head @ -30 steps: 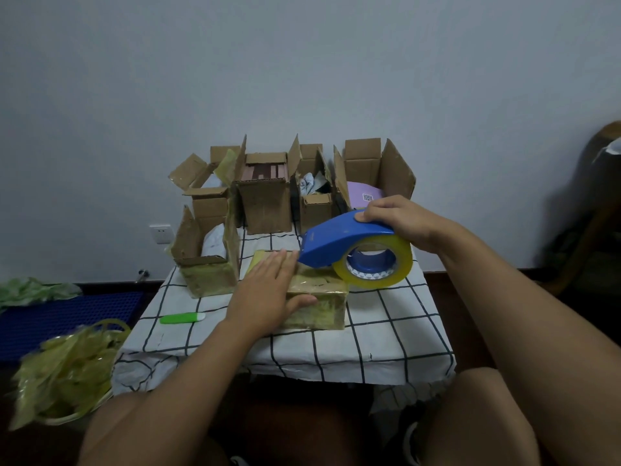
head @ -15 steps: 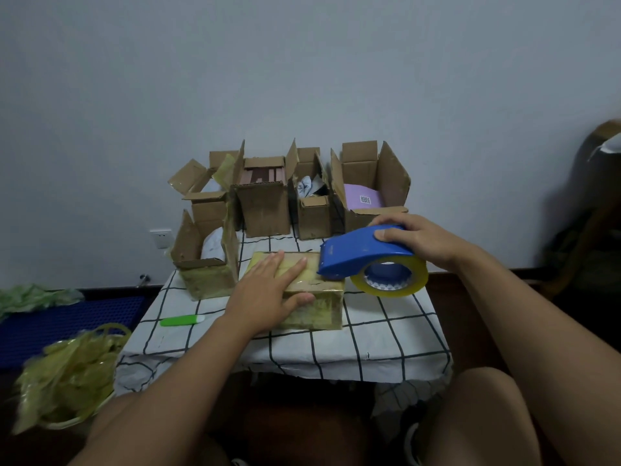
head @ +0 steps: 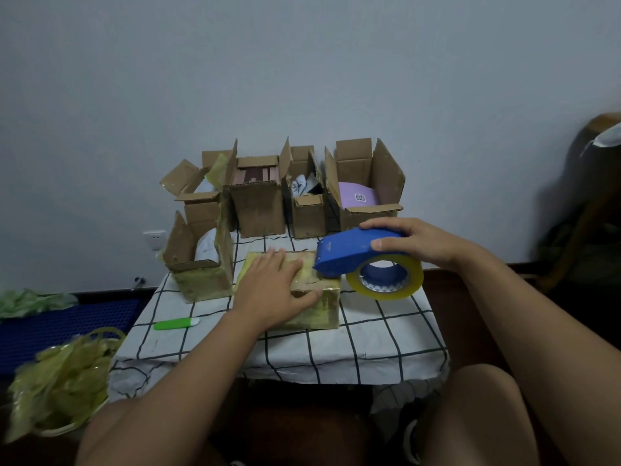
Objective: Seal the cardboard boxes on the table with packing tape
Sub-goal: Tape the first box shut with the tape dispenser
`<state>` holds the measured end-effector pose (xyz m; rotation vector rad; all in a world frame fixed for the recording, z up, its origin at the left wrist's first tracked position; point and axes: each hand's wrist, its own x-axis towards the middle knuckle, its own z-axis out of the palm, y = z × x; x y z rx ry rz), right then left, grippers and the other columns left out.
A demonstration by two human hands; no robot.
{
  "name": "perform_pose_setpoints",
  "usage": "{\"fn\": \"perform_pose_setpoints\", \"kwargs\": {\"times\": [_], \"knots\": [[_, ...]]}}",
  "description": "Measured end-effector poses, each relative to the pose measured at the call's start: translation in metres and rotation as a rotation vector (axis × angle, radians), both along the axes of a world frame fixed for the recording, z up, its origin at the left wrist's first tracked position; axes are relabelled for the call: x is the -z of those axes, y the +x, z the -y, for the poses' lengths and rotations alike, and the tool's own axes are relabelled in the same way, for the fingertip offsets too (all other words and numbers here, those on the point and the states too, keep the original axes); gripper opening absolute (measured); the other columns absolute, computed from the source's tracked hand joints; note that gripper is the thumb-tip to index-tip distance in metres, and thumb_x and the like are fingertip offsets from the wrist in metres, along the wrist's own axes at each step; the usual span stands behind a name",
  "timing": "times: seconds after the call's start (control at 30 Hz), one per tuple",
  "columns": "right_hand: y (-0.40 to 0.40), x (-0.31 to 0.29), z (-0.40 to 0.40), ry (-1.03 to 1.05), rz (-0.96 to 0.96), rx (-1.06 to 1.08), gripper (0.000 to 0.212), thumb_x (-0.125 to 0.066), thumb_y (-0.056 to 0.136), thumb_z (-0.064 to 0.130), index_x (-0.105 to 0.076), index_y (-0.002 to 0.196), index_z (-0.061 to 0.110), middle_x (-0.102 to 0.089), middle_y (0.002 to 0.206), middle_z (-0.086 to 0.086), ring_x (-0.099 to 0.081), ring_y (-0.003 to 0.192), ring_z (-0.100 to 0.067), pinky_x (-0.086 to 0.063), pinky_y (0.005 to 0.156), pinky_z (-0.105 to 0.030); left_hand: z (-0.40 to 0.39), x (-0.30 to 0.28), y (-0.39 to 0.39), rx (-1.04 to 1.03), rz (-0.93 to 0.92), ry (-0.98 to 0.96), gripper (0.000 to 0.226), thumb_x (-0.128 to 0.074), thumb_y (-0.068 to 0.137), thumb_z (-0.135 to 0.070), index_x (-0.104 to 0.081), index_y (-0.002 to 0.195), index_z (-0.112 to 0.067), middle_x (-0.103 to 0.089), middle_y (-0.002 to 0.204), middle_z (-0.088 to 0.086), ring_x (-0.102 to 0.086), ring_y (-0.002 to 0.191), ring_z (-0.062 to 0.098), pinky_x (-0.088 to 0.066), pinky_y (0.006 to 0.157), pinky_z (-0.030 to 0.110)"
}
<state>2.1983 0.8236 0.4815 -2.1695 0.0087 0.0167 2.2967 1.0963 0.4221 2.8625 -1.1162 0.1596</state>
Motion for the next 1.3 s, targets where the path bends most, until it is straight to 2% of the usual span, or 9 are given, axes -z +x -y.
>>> {"fn": "perform_pose_setpoints", "kwargs": {"times": [0.13, 0.2, 0.37, 0.57, 0.73, 1.0, 1.1, 1.17, 1.3], "knots": [[0.000, 0.004, 0.001, 0.008, 0.009, -0.004, 0.052, -0.067, 0.077, 0.053, -0.059, 0.127, 0.043, -0.052, 0.122, 0.017, -0.058, 0.108, -0.012, -0.049, 0.077, -0.017, 0.017, 0.003, -0.006, -0.001, -0.053, -0.036, 0.113, -0.025, 0.069, -0.095, -0.028, 0.151, -0.017, -0.022, 0.161, 0.004, -0.021, 0.148, 0.020, -0.019, 0.120, 0.037], [0.000, 0.008, 0.002, 0.026, 0.022, -0.002, 0.052, -0.069, 0.076, 0.051, -0.060, 0.127, 0.043, -0.053, 0.122, 0.016, -0.059, 0.108, -0.014, -0.050, 0.077, -0.018, 0.017, 0.007, -0.005, 0.011, -0.018, -0.043, 0.110, -0.019, 0.068, -0.096, -0.023, 0.151, -0.025, -0.026, 0.160, 0.003, -0.023, 0.146, 0.021, -0.020, 0.120, 0.038], [-0.005, 0.009, 0.004, 0.048, 0.022, -0.027, 0.052, -0.070, 0.076, 0.048, -0.060, 0.127, 0.044, -0.054, 0.122, 0.017, -0.060, 0.107, -0.012, -0.052, 0.077, -0.017, 0.014, 0.005, -0.005, 0.026, -0.023, 0.017, 0.099, -0.020, 0.073, -0.090, -0.009, 0.155, -0.035, -0.011, 0.164, 0.000, -0.010, 0.151, 0.019, -0.010, 0.121, 0.036], [-0.024, 0.008, 0.026, 0.038, 0.051, 0.021, 0.045, -0.069, 0.075, 0.048, -0.064, 0.120, 0.048, -0.057, 0.119, 0.016, -0.061, 0.102, -0.009, -0.049, 0.076, -0.015, 0.013, 0.006, -0.002, 0.020, -0.041, 0.056, 0.096, -0.017, 0.073, -0.088, -0.008, 0.155, -0.038, -0.007, 0.165, -0.001, -0.008, 0.151, 0.018, -0.009, 0.121, 0.036], [-0.035, 0.011, 0.035, 0.056, 0.044, 0.030, 0.045, -0.069, 0.076, 0.046, -0.065, 0.121, 0.047, -0.058, 0.118, 0.017, -0.061, 0.100, -0.003, -0.051, 0.077, -0.018, 0.013, 0.007, -0.003, 0.031, -0.033, 0.072, 0.084, -0.019, 0.078, -0.086, -0.003, 0.152, -0.050, -0.006, 0.165, 0.001, -0.009, 0.150, 0.021, -0.009, 0.120, 0.037], [-0.035, 0.027, 0.036, 0.089, 0.006, 0.046, 0.044, -0.070, 0.077, 0.045, -0.066, 0.121, 0.048, -0.058, 0.123, 0.010, -0.061, 0.106, -0.014, -0.049, 0.085, -0.021, 0.013, 0.009, -0.002, 0.057, -0.011, 0.065, 0.084, -0.001, 0.072, -0.090, -0.004, 0.148, -0.057, -0.008, 0.164, 0.003, -0.009, 0.150, 0.024, -0.011, 0.121, 0.039], [-0.035, 0.032, 0.034, 0.102, -0.017, 0.055, 0.045, -0.069, 0.077, 0.044, -0.065, 0.121, 0.048, -0.058, 0.122, 0.010, -0.062, 0.105, -0.015, -0.050, 0.081, -0.020, 0.012, 0.011, 0.001, 0.097, -0.001, 0.056, 0.090, 0.004, 0.070, -0.089, -0.009, 0.151, -0.052, -0.010, 0.164, 0.000, -0.008, 0.150, 0.021, -0.010, 0.122, 0.040], [-0.035, 0.037, 0.033, 0.112, -0.024, 0.059, 0.045, -0.069, 0.077, 0.043, -0.065, 0.122, 0.047, -0.058, 0.121, 0.010, -0.062, 0.105, -0.015, -0.051, 0.079, -0.019, 0.015, 0.009, -0.003, 0.148, 0.037, 0.061, 0.089, 0.003, 0.078, -0.083, -0.010, 0.155, -0.039, -0.009, 0.164, -0.003, -0.002, 0.151, 0.017, -0.006, 0.123, 0.040], [-0.037, 0.046, 0.031, 0.136, -0.015, 0.078, 0.047, -0.068, 0.077, 0.040, -0.065, 0.124, 0.043, -0.058, 0.122, 0.010, -0.061, 0.107, -0.016, -0.051, 0.081, -0.020, 0.033, 0.006, -0.022, 0.158, 0.021, 0.053, 0.082, -0.026, 0.094, -0.068, -0.010, 0.157, -0.017, -0.008, 0.165, 0.001, -0.004, 0.151, 0.016, -0.006, 0.123, 0.039]]}}
